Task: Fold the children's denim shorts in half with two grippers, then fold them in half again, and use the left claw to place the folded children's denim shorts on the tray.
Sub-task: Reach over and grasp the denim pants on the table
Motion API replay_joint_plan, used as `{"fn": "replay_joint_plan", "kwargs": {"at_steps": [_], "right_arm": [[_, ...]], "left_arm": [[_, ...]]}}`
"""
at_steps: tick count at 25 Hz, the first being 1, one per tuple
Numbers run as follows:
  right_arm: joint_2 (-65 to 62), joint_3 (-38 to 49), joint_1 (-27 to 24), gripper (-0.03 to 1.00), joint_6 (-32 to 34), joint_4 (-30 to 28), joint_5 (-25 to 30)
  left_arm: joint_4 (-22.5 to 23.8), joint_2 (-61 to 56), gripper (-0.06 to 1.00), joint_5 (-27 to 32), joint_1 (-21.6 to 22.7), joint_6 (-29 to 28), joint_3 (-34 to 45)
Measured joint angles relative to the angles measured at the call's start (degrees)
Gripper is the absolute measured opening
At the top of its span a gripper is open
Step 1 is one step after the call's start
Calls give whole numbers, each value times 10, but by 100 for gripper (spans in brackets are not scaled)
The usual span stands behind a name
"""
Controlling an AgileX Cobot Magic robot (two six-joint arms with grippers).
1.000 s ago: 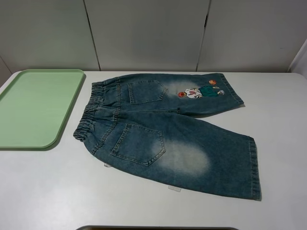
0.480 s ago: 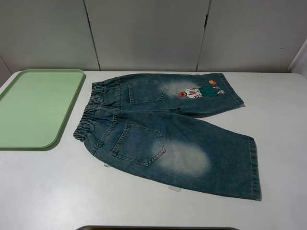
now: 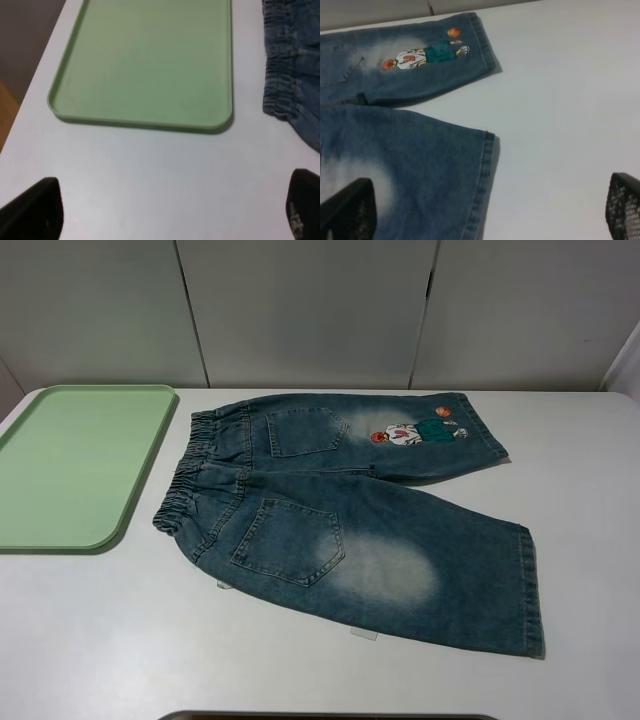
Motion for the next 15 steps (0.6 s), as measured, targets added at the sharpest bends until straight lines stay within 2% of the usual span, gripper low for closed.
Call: {"fn": "replay_joint_plan", "kwargs": {"at_steps": [6, 9, 13, 15], "right_arm": [[67, 0, 0, 69, -2, 8, -16], [148, 0, 0, 69, -35, 36, -30], [226, 0, 10, 69, -84, 63, -69], [244, 0, 16, 69, -92, 67, -78]], "left_arm": [[0, 19, 88, -9, 0, 6, -35], [0, 41, 88, -9, 0, 15, -47], [-7, 176, 88, -8, 0, 70, -116], [-17, 280, 88, -9, -2, 122, -173]]}}
